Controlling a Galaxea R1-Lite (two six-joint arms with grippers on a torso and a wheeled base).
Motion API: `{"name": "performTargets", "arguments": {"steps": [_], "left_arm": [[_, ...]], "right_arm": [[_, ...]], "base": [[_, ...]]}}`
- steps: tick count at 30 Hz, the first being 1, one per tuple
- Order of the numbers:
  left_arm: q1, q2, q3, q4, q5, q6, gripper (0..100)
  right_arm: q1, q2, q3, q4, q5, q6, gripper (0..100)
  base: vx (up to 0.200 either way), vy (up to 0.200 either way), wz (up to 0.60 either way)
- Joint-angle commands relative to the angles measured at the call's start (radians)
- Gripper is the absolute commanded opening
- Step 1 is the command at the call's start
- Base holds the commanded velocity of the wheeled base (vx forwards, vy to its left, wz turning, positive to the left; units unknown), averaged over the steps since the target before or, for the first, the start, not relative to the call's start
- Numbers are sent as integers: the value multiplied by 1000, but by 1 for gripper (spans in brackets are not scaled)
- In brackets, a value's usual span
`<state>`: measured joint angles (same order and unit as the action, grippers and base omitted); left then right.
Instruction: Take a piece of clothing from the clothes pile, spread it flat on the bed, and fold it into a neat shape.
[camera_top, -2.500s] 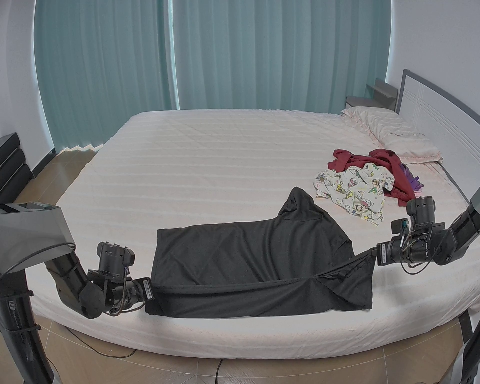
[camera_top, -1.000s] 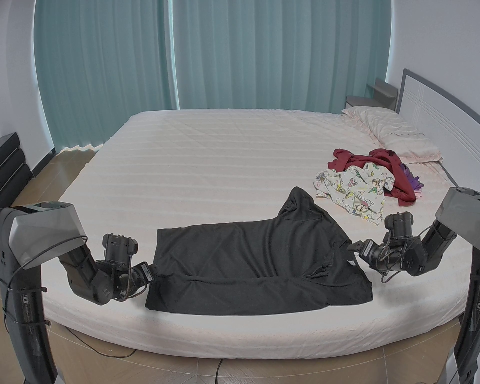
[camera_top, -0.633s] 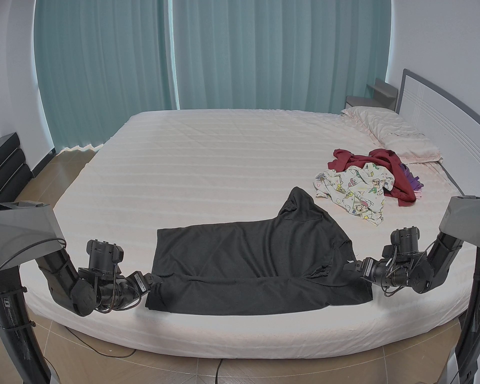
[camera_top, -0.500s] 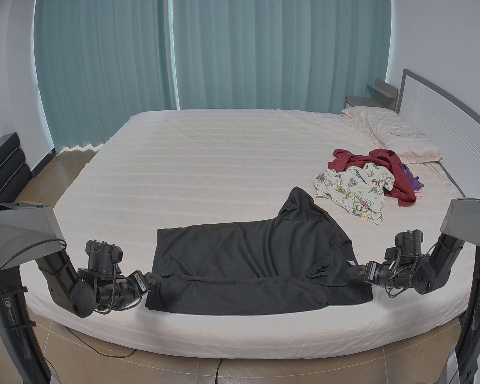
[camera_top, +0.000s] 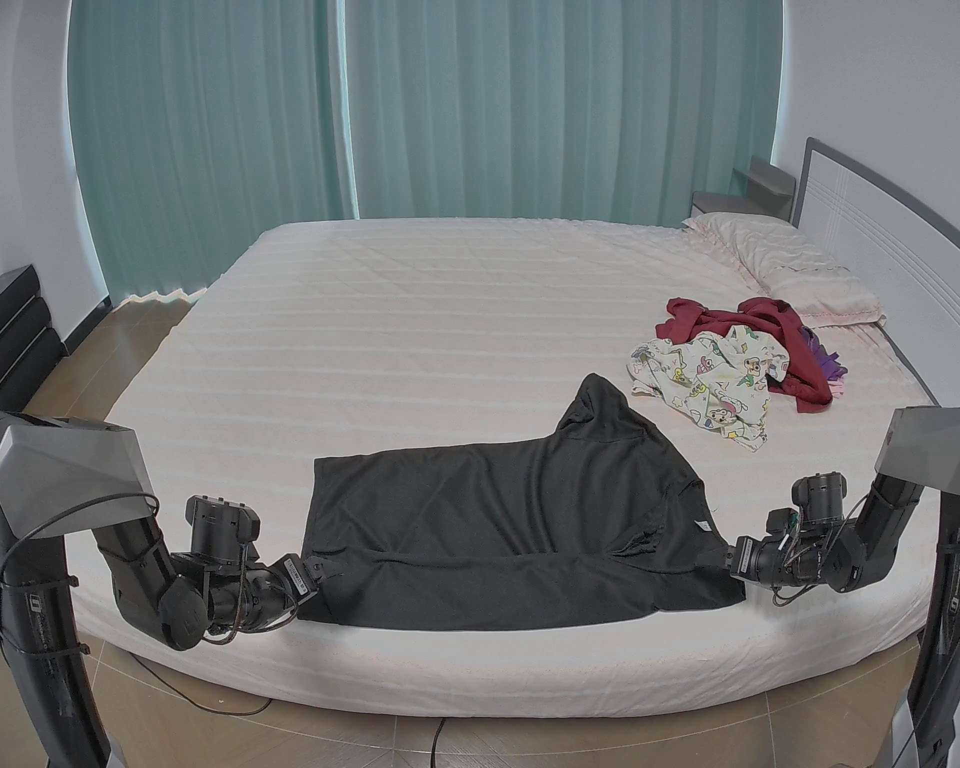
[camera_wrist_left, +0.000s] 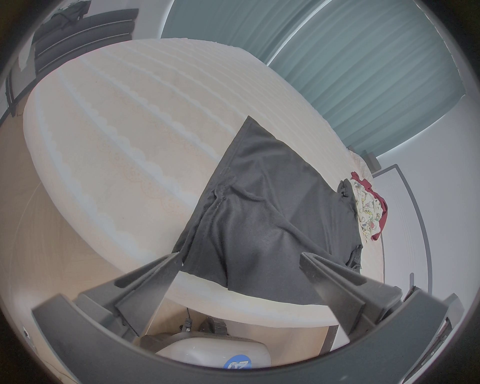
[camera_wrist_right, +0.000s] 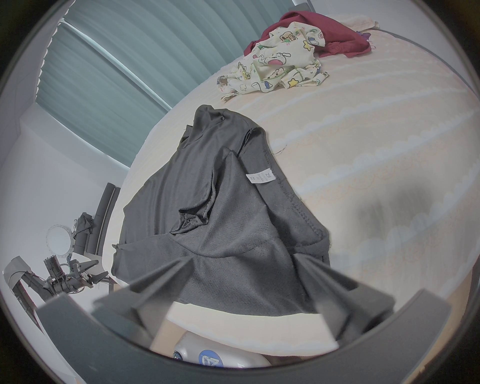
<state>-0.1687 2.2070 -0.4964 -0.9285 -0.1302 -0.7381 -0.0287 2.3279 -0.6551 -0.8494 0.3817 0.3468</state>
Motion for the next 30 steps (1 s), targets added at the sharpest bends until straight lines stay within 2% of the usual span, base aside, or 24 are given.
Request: {"name": "performTargets", "arguments": {"steps": [1,9,17,22,26,30], "left_arm": [[0,23,-7,-1,1,0,100],[6,23,-11,-3,4,-3,100],[20,40,-88,-3,15,-86,100],[57,59,-102,-3,14,-90,100],[54,65,-102,-6,15,-83,100],[52,108,-103,-118,15,-83,100]], "right_arm": [[-8,15,3,-2,0,0,0],[-60,11,25,-5,-1,-2,0],[-69,33,61,-100,-1,0,0],[-69,44,75,-117,-3,-2,0],[-57,39,89,-120,0,-2,0],[-53,44,80,-128,3,8,0]], "base": [[0,0,0],[0,0,0],[0,0,0],[0,0,0],[0,0,0],[0,0,0]]}}
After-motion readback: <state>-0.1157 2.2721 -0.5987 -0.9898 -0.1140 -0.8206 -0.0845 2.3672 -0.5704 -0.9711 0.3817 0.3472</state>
